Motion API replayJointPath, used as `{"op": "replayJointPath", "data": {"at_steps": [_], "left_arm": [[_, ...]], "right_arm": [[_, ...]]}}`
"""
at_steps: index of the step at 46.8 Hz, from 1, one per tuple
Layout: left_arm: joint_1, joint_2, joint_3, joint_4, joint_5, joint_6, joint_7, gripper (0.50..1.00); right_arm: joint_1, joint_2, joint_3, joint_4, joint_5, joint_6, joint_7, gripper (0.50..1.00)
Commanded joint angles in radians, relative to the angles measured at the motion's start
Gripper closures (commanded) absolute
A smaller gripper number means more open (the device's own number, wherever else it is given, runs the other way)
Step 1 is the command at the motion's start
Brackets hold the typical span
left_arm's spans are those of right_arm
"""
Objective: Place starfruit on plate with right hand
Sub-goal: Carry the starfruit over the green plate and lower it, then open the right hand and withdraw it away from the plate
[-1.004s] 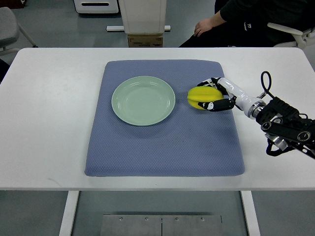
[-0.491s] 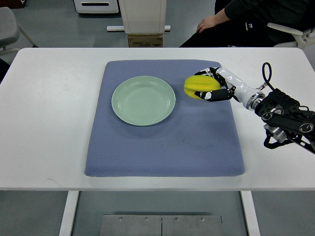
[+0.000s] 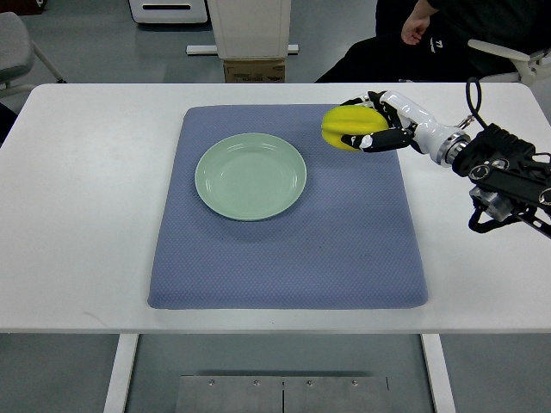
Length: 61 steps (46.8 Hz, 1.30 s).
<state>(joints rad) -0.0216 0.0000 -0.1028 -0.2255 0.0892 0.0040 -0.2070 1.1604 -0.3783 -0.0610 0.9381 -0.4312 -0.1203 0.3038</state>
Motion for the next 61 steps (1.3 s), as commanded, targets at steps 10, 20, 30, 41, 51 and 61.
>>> {"op": "replayJointPath", "data": {"at_steps": [10,20,30,41,51,61], "left_arm": [[0.0,0.0,0.0,0.0,0.0,0.001,0.0,0.5],[0.0,0.0,0.0,0.0,0.0,0.001,0.0,0.5],[0.0,0.0,0.0,0.0,0.0,0.001,0.0,0.5],[0.0,0.0,0.0,0.0,0.001,0.001,0.0,0.5],[0.0,0.0,0.0,0.0,0.0,-0.001,0.0,0.5],[0.0,0.0,0.0,0.0,0.0,0.001,0.0,0.5]], "right_arm": [[0.015,0.133,0.0,-0.012,0.008,-0.001,-0.003,1.0],[0.009,0.211,0.0,-0.033,0.029,-0.001,-0.011,1.0],[-0.01,0.285,0.0,-0.103,0.029,-0.001,-0.011,1.0],[-0.013,0.346,-0.003,-0.156,0.029,-0.001,-0.014,1.0],[-0.027,0.36,-0.002,-0.156,0.029,-0.001,-0.022,0.814],[-0.037,0.36,0.001,-0.156,0.029,-0.001,-0.02,0.519]]}}
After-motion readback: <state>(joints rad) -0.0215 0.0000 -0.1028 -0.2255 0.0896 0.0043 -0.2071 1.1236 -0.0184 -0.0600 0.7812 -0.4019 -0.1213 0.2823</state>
